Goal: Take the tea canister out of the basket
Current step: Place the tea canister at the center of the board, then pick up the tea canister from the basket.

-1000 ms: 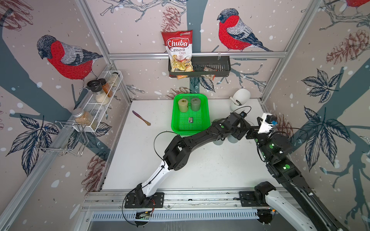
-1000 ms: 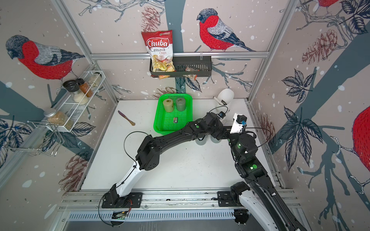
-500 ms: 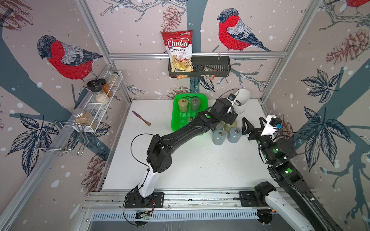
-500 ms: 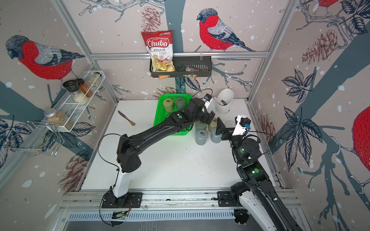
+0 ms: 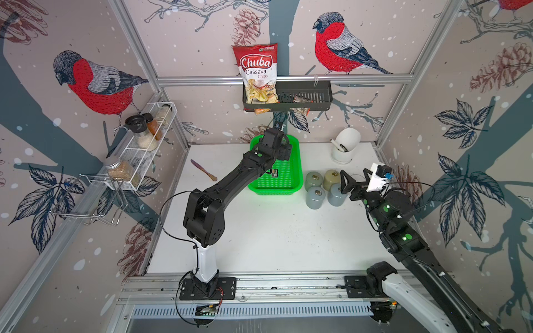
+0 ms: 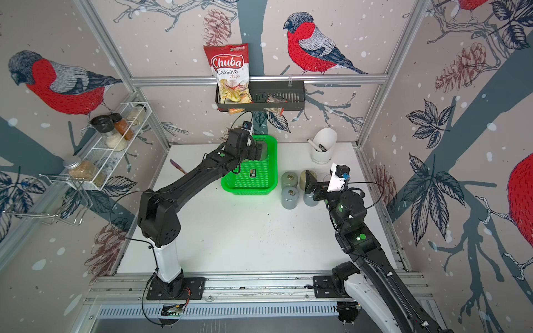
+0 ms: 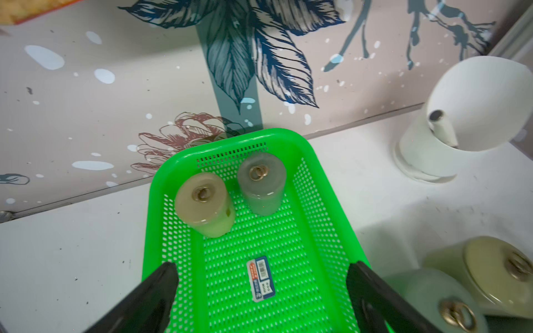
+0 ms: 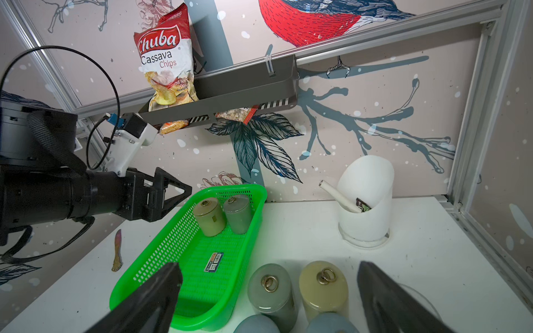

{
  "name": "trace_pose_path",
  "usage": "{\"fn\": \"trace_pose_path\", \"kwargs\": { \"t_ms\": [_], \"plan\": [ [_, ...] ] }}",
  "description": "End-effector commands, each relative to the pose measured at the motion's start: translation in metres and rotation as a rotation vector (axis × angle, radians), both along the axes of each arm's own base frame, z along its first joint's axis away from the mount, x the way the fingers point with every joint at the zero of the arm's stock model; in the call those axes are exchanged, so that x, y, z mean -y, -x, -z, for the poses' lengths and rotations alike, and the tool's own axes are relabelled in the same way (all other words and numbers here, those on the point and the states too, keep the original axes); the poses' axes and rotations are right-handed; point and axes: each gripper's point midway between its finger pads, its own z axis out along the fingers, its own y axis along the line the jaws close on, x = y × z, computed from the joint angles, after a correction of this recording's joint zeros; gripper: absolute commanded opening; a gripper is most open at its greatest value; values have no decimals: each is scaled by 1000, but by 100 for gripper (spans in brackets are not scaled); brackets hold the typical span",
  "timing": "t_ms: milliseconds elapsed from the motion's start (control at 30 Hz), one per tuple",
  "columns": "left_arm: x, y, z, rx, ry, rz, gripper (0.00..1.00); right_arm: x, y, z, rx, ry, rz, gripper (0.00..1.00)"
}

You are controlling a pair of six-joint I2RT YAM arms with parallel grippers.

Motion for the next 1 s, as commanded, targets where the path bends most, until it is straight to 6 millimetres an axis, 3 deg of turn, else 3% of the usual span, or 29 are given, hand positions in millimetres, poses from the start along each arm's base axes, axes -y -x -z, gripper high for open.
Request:
{"fn": "trace_pose_path", "kwargs": {
  "t_ms": [0, 200, 400, 767, 967],
  "plan": [
    [-16, -27, 6, 12, 13, -49, 95, -5, -2, -13, 39, -25, -23, 100],
    [-31, -73, 49, -86, -49, -27, 95, -11, -12, -4, 13, 2, -29, 100],
    [-31, -99, 71, -169, -7, 59, 95, -18, -24, 8, -17, 13, -39, 100],
    [-55, -122, 96, -194, 8, 75, 95, -28, -37, 19, -46, 25, -59, 100],
    [-53, -124, 114, -213, -3, 89, 95, -31, -39, 23, -59, 24, -68, 100]
  ]
}}
